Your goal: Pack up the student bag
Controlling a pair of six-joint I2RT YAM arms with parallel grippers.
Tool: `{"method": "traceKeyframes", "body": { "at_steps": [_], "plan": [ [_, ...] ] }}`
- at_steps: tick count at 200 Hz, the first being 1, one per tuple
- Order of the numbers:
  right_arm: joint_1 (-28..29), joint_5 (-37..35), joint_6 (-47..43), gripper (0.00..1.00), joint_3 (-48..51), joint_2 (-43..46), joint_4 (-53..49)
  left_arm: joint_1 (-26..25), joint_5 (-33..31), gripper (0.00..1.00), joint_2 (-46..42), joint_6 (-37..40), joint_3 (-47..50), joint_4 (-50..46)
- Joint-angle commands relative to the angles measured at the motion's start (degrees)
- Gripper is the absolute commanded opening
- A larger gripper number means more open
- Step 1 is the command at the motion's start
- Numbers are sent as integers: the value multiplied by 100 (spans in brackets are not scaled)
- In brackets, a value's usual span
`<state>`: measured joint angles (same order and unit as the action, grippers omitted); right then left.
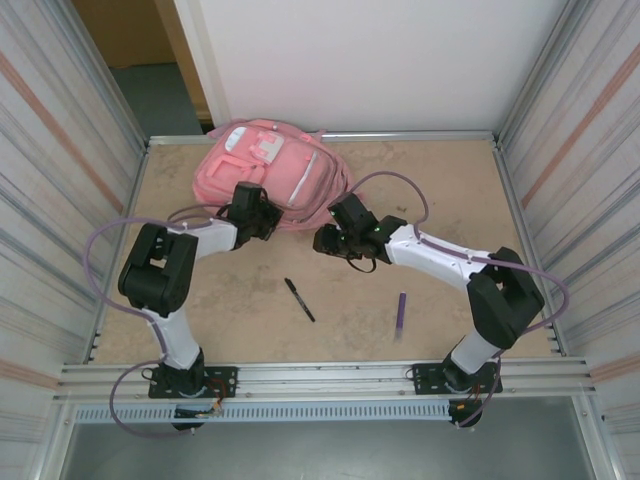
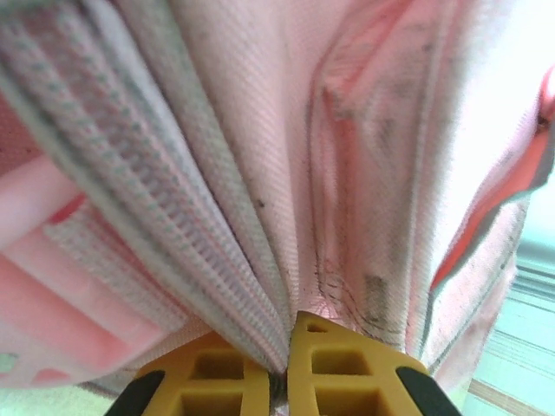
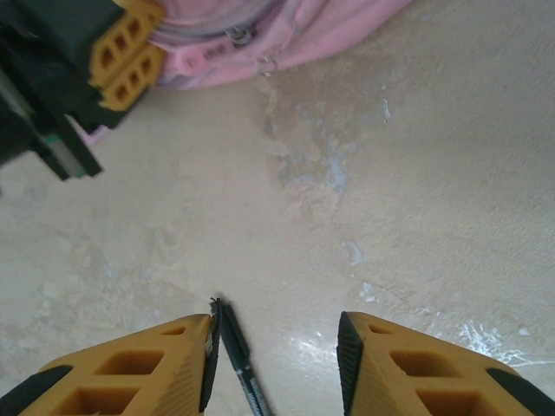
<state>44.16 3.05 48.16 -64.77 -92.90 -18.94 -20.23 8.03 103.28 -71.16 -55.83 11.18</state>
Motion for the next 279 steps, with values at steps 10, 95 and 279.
{"method": "traceKeyframes", "body": {
  "at_steps": [10, 95, 279],
  "plan": [
    [-35, 224, -298, 42, -420, -220, -289, -280, -223, 0, -927, 610, -3, -352],
    [-26, -239, -291, 48, -1428, -126, -1412, -551, -327, 0, -1917, 434, 495, -591],
    [521, -1013, 538, 47, -1767, -888, -1230, -903, -68, 0, -2497, -248, 887, -510]
  ]
}}
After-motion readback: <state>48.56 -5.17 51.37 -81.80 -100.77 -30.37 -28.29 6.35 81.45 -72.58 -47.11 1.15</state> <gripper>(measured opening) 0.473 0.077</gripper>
